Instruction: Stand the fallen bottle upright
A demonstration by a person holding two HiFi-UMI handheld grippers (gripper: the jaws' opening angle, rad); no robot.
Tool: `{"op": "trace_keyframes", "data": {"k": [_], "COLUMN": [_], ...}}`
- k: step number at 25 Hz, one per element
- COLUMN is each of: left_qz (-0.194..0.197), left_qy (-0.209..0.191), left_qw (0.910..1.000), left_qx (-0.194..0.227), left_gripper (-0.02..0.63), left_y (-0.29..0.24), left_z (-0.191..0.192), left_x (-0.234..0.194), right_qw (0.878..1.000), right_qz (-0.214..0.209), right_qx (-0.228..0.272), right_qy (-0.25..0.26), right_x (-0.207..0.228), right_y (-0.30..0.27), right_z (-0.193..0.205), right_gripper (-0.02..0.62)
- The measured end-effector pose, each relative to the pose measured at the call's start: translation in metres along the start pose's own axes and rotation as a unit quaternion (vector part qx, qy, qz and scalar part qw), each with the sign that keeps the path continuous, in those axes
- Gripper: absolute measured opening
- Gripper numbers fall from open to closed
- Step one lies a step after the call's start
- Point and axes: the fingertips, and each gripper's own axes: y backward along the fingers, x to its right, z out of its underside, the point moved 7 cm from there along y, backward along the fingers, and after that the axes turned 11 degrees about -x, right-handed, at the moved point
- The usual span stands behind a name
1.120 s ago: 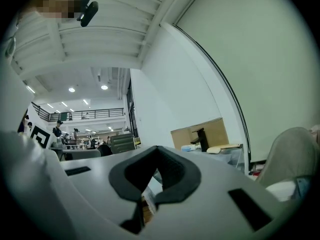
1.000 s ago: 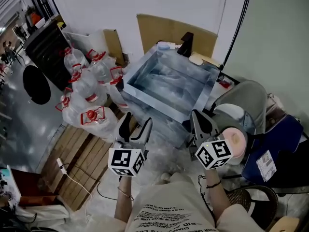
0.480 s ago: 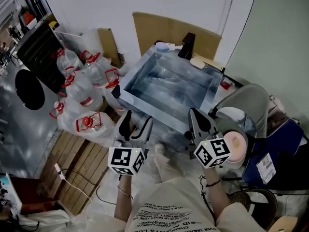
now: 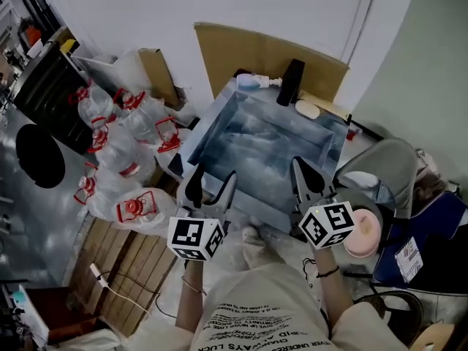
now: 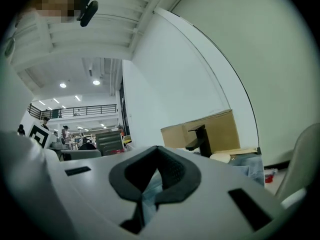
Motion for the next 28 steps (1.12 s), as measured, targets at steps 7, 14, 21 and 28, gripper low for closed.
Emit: {"op": "trace_keyframes", "data": {"k": [7, 14, 21, 28], "left_qz": [0.017, 0.029, 0.039, 0.052], "left_qy": [0.01, 0.002, -0.005, -0.019], "left_qw": [0.9998, 0.9994, 0.9987, 0.9974], "left_qx": [-0.001, -0.016, -0.031, -0.046], "left_gripper": [0.303, 0.302, 0.303, 0.303], "left_y": [-0.055, -0.099, -0.138, -0.17], "left_z": [-0.016, -0.027, -0.035, -0.039], "left_x": [-0.032, -0.054, -0.067, -0.074], "right_qw": [1.0, 1.0, 0.999, 0.999], "right_qz": [0.006, 0.003, -0.005, -0.002], "right_qx": [-0.011, -0.018, -0.027, -0.034], "right_qy": [-0.002, -0.01, -0.021, -0.033], "right_x": [0.015, 0.028, 0.039, 0.048], "right_y": [-0.06, -0.106, -0.138, -0.151], "right_z": [-0.014, -0.021, -0.022, -0.014], "right_gripper": [0.005, 0.005, 0.003, 0.003]}}
